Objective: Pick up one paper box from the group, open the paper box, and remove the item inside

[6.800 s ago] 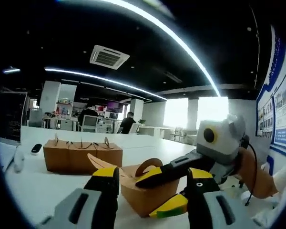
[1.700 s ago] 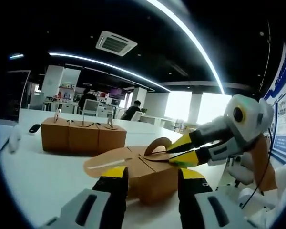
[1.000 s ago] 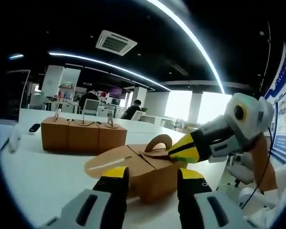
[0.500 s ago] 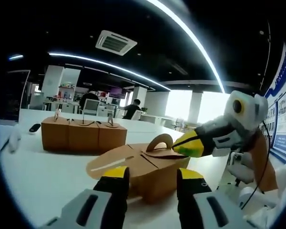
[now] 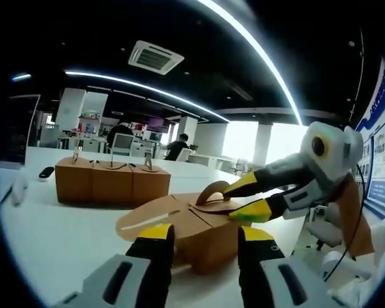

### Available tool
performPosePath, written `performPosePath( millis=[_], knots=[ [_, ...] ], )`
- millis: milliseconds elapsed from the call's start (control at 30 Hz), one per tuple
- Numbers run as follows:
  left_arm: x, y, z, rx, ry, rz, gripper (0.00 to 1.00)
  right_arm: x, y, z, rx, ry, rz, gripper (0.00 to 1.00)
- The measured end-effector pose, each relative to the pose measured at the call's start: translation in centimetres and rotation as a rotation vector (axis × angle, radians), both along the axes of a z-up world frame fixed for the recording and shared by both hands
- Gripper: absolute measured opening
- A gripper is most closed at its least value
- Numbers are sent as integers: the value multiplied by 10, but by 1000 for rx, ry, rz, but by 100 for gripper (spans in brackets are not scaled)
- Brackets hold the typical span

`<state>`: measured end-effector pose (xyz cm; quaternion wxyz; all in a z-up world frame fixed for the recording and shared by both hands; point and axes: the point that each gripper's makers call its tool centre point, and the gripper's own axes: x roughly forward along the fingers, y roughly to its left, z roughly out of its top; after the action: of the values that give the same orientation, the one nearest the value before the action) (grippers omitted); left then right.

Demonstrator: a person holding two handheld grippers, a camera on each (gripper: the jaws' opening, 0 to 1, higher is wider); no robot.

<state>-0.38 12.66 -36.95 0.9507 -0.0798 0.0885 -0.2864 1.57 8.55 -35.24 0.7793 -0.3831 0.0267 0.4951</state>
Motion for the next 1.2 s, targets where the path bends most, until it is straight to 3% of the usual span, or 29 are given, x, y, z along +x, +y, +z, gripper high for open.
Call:
performPosePath(
  millis=[233,367,533,867,1000,1067,1200],
  knots=[
    [-1,-1,0,2,0,-4,41,5,0,-1,-28,-22,-18,19],
    [-2,-2,-1,3,2,-11,41,8,0,-2,-3,-8,-40,17],
    [-2,-4,-2,5,6,-15,41,0,3,-9,-1,21,-22,3],
    [-1,-4,3,3,-17,-10,41,0,3,-9,-10,4,-8,3],
    [4,-1,12,-19,-50,25,41,-1,3,-9,-3,9,2,2],
    [12,4,11,3,-65,80,41,-1,3,-9,-3,6,10,2],
    [24,7,6,-15,-61,157,40,-3,3,-9,5,12,14,2]
  ],
)
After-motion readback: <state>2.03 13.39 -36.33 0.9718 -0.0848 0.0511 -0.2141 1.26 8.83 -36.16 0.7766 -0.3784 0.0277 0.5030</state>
